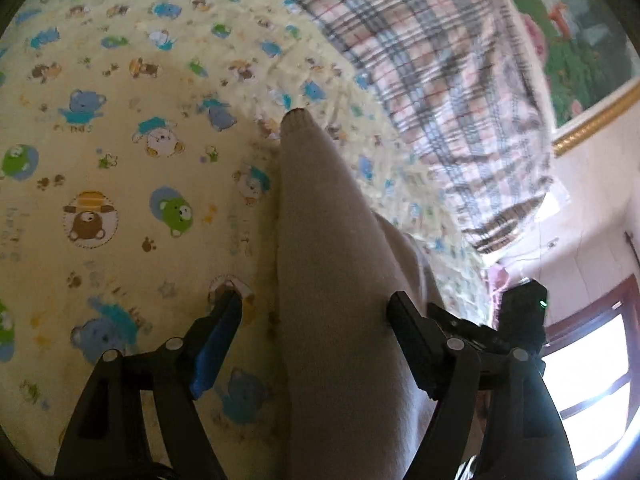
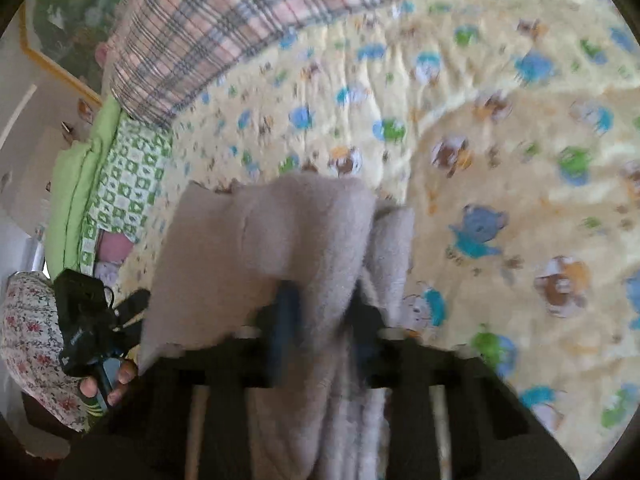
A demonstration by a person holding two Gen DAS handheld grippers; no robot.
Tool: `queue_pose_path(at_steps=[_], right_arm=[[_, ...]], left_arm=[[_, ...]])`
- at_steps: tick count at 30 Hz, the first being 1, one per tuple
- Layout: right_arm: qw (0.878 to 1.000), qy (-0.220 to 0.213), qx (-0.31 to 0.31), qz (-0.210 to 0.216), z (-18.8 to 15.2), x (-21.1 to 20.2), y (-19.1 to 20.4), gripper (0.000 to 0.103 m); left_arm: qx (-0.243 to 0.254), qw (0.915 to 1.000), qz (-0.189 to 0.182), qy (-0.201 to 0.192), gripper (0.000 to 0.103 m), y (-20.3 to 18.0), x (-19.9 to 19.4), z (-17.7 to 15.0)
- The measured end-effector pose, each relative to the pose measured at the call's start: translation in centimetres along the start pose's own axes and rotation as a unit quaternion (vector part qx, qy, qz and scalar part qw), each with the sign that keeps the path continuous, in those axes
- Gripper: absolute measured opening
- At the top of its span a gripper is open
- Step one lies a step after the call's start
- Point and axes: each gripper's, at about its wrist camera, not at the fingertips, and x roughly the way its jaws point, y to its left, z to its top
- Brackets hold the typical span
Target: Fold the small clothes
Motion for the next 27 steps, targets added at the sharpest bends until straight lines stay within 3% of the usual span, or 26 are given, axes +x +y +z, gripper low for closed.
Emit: queue_pose_path(at_steps=[3,6,12,14,16,21,24,27], right_arm=[[0.999,-0.039,-0.003,0.01,0.0,-3.1,-0.2,0.009],[0.999,-0.032,-0.005,-0.001,0.3,-3.9,-0.9,0.008],[1.0,-0.002,-0.005,-0.023,-0.1,-1.2,-1.9,0.008],[1.0,-0.003,0.0,-0.021,-0.2,-1.1,-2.2,0.008],[1.0,-0.002,-0.002,-0.026,-0.4,-1.0,-2.1,0.009],[1.0,-0.018,0.006,-0.012,-0.7,-2.7,-1.7,0.012],[0.999,-0.035,0.0,-0.016,-1.5,-4.9,-1.2,0.012],[0.999,-0.041,0.003,-0.011,-3.1,-6.9,-0.9,0.013]], left_arm=[[-0.003,0.9999,0.01,0.006,0.076,-0.4,1.2,0.6],[0.014,0.9995,0.026,0.012,0.074,-1.3,2.6,1.0],[0.032,0.9978,0.055,0.019,0.042,-1.4,5.8,3.9],[0.048,0.996,0.074,0.017,0.029,-1.3,6.7,5.5],[0.064,0.9925,0.103,0.014,0.022,-1.4,7.5,7.0],[0.078,0.9898,0.118,0.012,0.018,-2.2,7.1,8.5],[0.088,0.9909,0.102,0.002,0.019,-3.0,4.7,7.1],[0.086,0.9933,0.077,-0.001,0.019,-3.2,1.5,3.6]])
